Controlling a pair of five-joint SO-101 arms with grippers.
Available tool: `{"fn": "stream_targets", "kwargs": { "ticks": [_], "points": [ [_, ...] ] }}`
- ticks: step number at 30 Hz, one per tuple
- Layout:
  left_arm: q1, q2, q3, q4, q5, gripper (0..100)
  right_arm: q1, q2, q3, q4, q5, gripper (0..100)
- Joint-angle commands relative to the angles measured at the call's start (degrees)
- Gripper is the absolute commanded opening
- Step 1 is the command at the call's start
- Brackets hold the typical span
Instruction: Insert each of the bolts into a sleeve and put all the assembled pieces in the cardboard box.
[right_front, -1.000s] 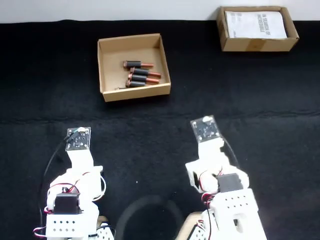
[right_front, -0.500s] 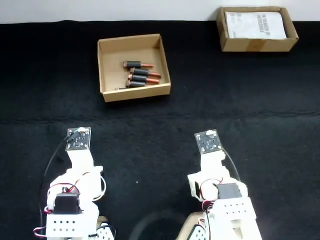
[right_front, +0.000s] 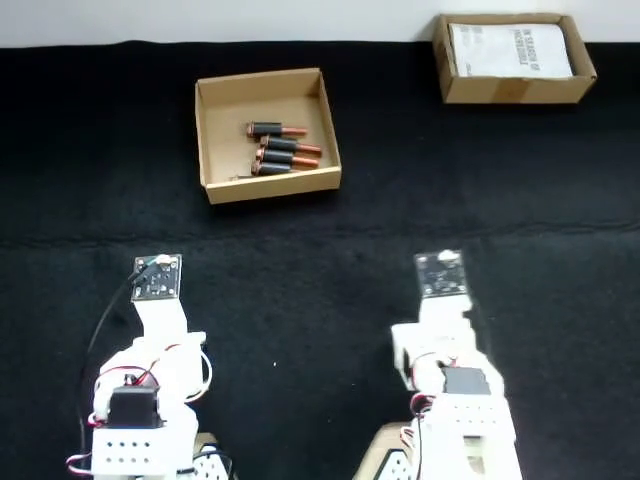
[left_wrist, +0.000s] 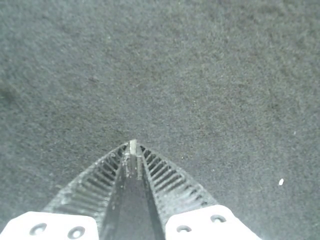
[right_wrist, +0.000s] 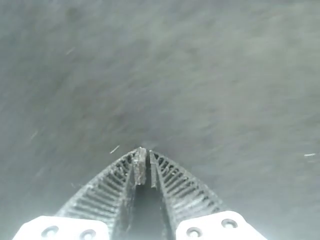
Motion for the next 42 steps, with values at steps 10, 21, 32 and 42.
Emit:
{"fn": "stream_targets", "kwargs": {
  "ticks": [10,21,32,42],
  "points": [
    [0.5,-0.3,0.7,-0.1,0.0,1,-0.3,-36.9,0.7,15.2,-0.2,0.8],
    [0.5,-0.3,0.7,-0.1,-0.1,1,1.3,-33.0,6.4,30.5,-0.4,0.8],
    [0.5,-0.3,0.7,0.0,-0.2,1,2.5,-32.9,8.3,33.7,-0.4,0.8],
    [0.7,-0.3,0.7,1.8,0.0,1,2.4,-32.9,8.3,33.7,-0.1,0.8]
  ]
}}
